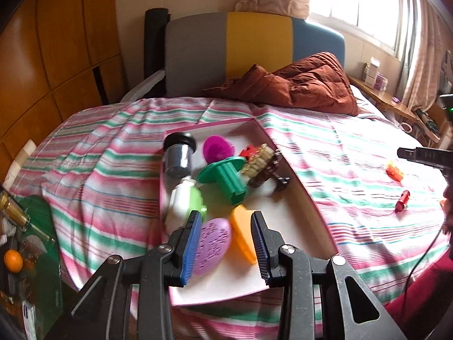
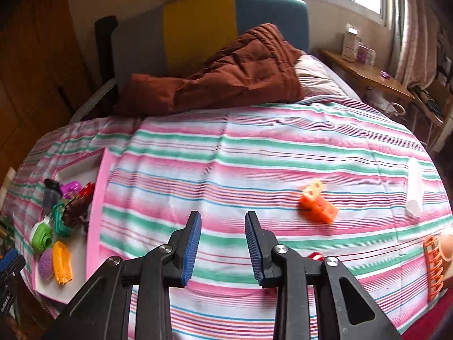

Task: Organize rigid objects
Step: 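Move the left tool to the red cylinder and grasp it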

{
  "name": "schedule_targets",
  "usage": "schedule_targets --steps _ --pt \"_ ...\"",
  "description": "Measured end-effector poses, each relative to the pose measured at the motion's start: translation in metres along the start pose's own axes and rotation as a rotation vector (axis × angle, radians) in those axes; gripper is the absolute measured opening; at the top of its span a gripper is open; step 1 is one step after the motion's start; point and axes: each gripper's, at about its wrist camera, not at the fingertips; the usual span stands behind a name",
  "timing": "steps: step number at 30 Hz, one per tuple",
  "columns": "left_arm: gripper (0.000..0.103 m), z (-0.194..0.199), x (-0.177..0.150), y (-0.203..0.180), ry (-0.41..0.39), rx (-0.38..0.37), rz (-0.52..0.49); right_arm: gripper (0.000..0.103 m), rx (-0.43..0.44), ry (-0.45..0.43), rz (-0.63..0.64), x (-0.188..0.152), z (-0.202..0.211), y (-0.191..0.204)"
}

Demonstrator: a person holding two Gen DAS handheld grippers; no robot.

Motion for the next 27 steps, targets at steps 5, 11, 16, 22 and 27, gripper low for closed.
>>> schedule_targets --steps 5,11,16,22,27 --pt "0.045 -0.001 0.015 -0.037 -0.009 -0.042 -0.089 0.032 -0.094 -0.063 -0.216 0.002 0.002 -0.077" --pt "0.049 -0.008 0.031 -0.098 -0.021 -0.110 -0.229 0.033 -0.041 -0.127 -0.568 -0.017 0.009 -0.152" --pt "0.052 -0.035 0.040 -0.156 0.032 -0.188 -0.348 0.034 0.027 -0.101 -0.655 -0.022 0.005 -0.170" --pt "0.052 -0.066 0.040 -0.225 0.096 -0.268 -0.498 0.034 0.049 -0.080 -0.640 -0.023 0.001 -0.162" --pt "0.052 -0.078 0.040 -0.276 0.107 -0.352 -0.619 0.034 0.069 -0.058 -0.662 -0.025 -0.002 -0.166"
Point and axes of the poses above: each gripper's, at about its wrist camera, not at the fingertips, and z roughly against the way its jaws point, y to its left, x to its top, and after that the axes turned 10 degrees about y, right-handed
